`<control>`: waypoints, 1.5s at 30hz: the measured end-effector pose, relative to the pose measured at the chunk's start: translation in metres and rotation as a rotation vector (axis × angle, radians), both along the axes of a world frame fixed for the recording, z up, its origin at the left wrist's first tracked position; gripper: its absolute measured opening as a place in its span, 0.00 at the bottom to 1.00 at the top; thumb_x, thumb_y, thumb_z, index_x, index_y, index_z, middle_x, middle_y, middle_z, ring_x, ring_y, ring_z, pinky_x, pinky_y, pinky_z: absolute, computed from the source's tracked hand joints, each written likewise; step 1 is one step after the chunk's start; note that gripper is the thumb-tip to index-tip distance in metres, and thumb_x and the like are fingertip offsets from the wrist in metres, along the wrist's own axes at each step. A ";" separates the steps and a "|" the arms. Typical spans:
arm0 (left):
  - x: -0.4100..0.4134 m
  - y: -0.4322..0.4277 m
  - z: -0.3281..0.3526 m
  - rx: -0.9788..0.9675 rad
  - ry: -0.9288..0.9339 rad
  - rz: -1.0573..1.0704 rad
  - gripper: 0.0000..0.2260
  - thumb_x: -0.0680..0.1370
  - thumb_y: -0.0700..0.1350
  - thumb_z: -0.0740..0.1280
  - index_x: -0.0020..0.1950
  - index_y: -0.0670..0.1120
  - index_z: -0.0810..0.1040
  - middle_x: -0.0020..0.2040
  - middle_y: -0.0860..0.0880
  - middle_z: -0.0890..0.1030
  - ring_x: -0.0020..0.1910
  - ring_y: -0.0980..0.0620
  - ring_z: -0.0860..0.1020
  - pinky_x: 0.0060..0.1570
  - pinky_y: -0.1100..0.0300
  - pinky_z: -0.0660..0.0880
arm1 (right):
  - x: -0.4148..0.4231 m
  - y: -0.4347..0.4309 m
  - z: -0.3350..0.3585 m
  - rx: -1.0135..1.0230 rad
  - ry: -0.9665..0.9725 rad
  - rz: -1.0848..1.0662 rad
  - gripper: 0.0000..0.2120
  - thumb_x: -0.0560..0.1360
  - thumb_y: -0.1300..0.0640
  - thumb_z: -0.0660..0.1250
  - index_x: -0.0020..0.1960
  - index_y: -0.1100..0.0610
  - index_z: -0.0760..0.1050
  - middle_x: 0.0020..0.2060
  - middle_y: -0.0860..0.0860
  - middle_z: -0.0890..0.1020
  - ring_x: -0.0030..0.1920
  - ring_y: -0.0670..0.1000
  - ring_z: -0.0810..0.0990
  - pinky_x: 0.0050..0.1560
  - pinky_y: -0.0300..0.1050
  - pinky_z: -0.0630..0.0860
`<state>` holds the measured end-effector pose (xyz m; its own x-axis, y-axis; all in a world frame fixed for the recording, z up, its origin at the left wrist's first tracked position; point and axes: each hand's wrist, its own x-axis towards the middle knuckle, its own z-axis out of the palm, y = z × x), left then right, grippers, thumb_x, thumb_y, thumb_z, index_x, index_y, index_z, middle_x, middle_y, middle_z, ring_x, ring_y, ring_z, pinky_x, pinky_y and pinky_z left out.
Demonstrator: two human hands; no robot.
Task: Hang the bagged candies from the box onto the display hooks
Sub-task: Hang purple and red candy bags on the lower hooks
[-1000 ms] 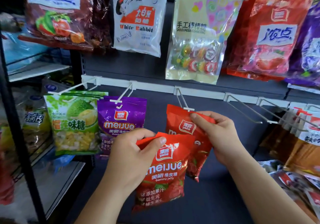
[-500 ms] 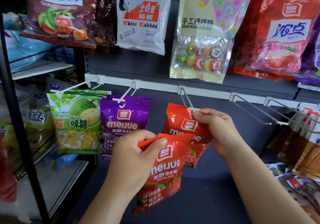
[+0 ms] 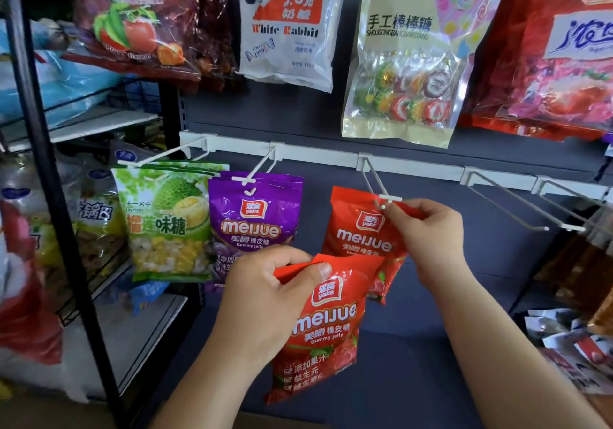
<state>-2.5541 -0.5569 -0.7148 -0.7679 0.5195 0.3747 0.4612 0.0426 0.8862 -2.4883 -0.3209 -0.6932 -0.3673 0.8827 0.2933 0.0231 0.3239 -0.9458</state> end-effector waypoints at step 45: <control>0.007 0.004 -0.001 0.039 0.092 0.012 0.13 0.72 0.59 0.69 0.51 0.55 0.86 0.44 0.64 0.84 0.45 0.65 0.84 0.38 0.67 0.82 | 0.010 -0.008 0.006 -0.020 0.063 0.068 0.06 0.70 0.54 0.81 0.42 0.54 0.85 0.37 0.52 0.88 0.40 0.53 0.88 0.44 0.54 0.86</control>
<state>-2.5468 -0.5527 -0.7156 -0.7354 0.4941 0.4637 0.5403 0.0147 0.8413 -2.4781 -0.3288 -0.6877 -0.4078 0.8624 0.2999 -0.0580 0.3033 -0.9511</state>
